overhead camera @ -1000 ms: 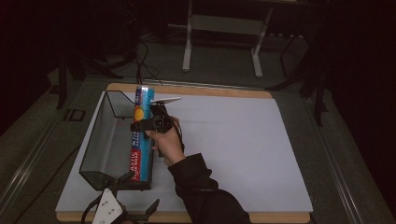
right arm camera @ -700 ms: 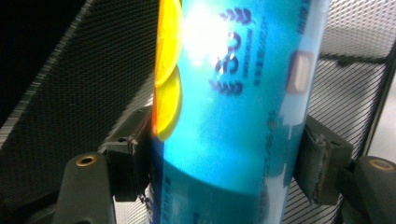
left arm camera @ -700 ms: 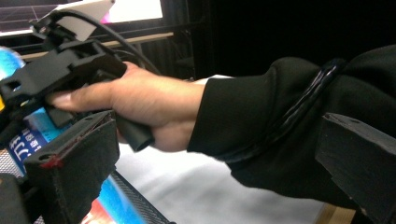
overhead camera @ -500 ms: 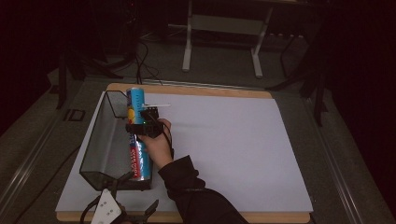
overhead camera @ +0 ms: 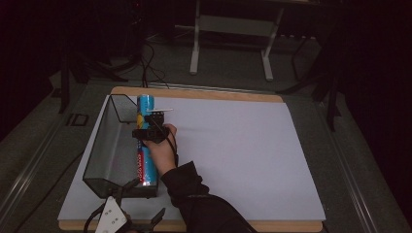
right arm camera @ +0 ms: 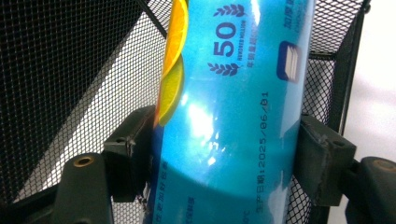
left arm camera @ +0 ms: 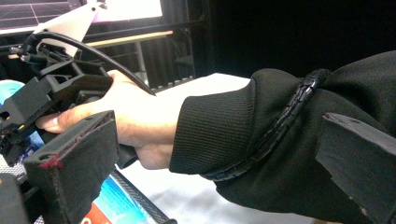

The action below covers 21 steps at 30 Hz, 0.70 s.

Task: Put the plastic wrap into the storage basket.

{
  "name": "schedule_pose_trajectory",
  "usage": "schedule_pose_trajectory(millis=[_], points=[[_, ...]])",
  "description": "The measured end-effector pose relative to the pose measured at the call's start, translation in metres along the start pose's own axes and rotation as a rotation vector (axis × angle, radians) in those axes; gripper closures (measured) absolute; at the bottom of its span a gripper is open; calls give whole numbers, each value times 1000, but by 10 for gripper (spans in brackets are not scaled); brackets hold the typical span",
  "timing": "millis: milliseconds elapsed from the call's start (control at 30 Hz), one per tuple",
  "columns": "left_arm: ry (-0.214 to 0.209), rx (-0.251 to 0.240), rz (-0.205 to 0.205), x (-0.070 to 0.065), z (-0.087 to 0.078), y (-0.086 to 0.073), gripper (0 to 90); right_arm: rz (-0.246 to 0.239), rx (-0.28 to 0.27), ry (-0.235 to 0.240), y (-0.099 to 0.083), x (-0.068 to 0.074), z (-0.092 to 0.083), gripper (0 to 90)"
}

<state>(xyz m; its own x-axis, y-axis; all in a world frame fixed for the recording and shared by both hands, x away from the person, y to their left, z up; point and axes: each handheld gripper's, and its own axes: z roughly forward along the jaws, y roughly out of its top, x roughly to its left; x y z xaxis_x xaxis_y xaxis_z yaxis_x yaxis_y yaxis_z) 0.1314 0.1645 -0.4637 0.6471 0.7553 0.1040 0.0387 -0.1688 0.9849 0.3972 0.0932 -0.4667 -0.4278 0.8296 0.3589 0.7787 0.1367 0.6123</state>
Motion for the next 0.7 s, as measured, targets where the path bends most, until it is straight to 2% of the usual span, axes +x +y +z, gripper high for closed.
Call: schedule_pose_trajectory(millis=[67, 100, 200, 233, 367, 533, 667, 700], points=[[0, 1, 0, 0, 0, 0, 1, -10, 8, 3, 1, -1, 0, 275], [-1, 2, 0, 0, 0, 0, 1, -31, 10, -2, 2, -1, 0, 264], [-1, 1, 2, -1, 0, 0, 1, -78, -17, -24, 2, 0, -1, 249], [-1, 1, 1, 0, 0, 0, 1, -85, -21, -18, 2, -1, -2, 238], [-3, 3, 0, 0, 1, 0, 1, -109, -40, 57, 5, -6, -6, 136], [-1, 3, 1, 0, 1, 0, 1, -205, -101, 21, 10, -8, -20, 114], [0, 6, 0, 0, 1, 0, 1, -235, -105, 45, 13, -15, -29, 113], [-1, 7, -1, 0, 1, 0, 1, -274, -121, 52, 14, -19, -36, 114]])
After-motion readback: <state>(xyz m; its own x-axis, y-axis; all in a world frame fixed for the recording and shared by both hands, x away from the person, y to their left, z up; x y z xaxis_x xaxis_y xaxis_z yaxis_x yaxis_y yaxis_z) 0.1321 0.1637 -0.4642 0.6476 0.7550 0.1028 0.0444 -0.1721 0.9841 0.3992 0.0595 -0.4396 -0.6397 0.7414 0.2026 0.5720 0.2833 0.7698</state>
